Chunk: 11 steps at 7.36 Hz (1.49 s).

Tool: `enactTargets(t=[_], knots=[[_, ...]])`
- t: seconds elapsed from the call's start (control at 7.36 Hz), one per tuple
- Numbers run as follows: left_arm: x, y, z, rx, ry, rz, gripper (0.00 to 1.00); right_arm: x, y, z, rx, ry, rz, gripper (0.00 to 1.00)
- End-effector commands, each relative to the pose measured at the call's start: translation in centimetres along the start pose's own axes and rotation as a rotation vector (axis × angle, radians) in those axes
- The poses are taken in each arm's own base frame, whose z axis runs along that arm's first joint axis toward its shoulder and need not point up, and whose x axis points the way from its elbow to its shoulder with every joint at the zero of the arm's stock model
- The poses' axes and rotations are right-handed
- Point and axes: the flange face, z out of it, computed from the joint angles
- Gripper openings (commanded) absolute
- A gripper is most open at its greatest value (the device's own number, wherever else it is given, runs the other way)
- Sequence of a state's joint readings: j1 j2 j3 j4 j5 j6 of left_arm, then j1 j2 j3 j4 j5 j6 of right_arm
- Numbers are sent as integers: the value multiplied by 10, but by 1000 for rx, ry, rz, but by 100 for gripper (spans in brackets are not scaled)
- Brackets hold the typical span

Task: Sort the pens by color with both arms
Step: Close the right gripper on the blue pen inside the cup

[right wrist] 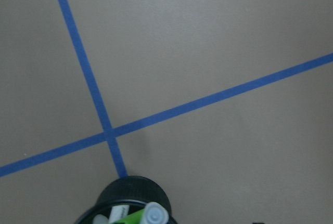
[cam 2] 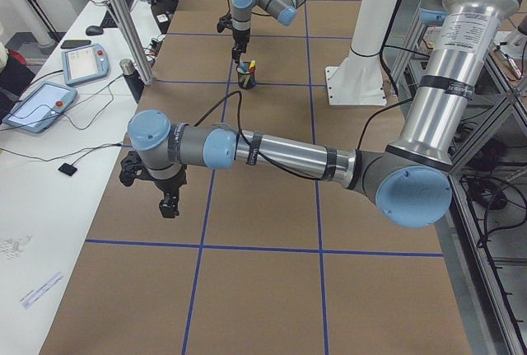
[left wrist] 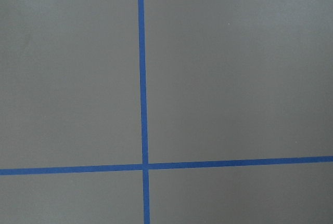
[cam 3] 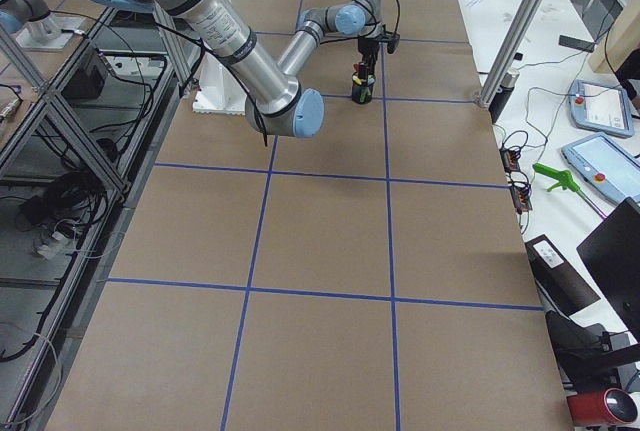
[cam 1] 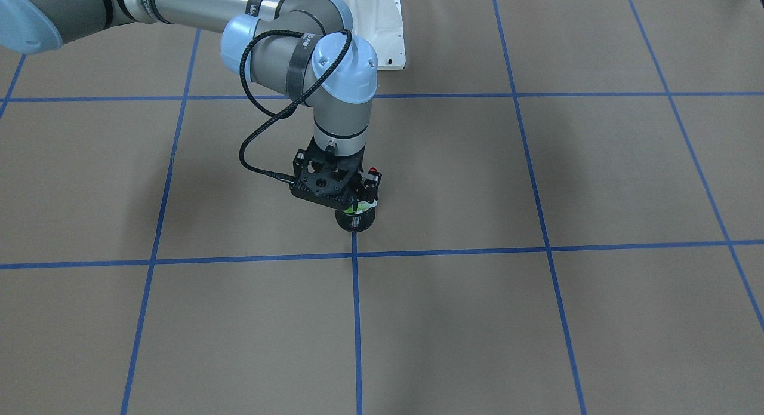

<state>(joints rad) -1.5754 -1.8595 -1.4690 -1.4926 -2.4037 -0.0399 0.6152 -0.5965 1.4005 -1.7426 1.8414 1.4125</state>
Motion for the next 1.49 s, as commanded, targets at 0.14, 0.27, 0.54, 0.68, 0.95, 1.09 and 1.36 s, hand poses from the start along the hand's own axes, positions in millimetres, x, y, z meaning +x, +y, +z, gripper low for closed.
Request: enactTargets(t=[0.14,0.27,0.54,0.68,0.95,1.09,1.36], knots=[[-1,1,1,-1,0,1,100,3,-2,9,-8,12,2,69],[-1,1,1,-1,0,1,100,2,-1,8,-12,9,2,66],[-1,1,1,-2,0,-1,100,3,-1,8,-12,9,2,62],[-2,2,2,-3,0,-2,100,3,0,10,-13,12,1,60],[-1,1,1,-1,-2,1,100,1,-4,21,-8,-8,-4,58],[-1,1,1,-1,0,1,100,-3,-5,22,-6,-26,-6,56],[-1,1,1,-1,-2,1,100,-10,-1,13,-25,-42,-1,52]])
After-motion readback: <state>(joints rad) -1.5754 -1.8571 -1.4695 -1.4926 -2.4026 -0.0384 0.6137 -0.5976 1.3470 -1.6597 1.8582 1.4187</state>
